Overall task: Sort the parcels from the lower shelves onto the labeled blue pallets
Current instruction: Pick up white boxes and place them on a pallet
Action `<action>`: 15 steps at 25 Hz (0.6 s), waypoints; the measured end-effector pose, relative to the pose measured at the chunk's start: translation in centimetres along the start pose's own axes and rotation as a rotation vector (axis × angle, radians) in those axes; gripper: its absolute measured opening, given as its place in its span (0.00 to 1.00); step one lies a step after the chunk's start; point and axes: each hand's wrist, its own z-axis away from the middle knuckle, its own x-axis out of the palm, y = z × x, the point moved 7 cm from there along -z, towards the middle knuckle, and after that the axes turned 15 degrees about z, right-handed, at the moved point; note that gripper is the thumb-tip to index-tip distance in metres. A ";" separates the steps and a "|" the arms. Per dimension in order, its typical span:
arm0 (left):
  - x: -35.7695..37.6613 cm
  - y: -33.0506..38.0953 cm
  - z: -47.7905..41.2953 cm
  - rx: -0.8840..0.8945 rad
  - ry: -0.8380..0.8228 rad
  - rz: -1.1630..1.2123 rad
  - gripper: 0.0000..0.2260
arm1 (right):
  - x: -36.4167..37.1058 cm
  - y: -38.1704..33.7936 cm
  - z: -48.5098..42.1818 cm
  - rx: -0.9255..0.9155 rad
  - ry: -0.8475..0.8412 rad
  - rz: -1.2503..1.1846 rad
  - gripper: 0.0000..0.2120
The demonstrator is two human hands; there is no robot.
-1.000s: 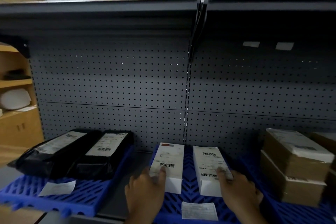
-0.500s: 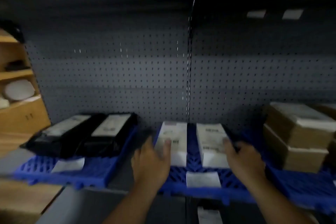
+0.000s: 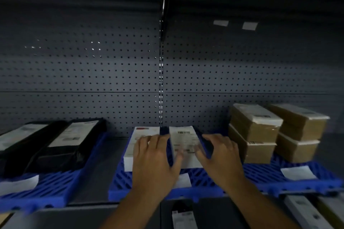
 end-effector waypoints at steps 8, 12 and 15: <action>3.1 5.6 2.8 0.172 -0.061 0.203 0.23 | -2.9 4.3 5.8 0.086 0.083 -0.015 0.16; 5.6 9.4 5.0 0.256 -0.130 0.260 0.21 | -4.3 8.2 9.8 0.134 0.148 0.055 0.12; 7.2 11.8 6.6 0.268 -0.186 0.279 0.21 | -5.2 11.2 12.0 0.175 0.170 0.074 0.12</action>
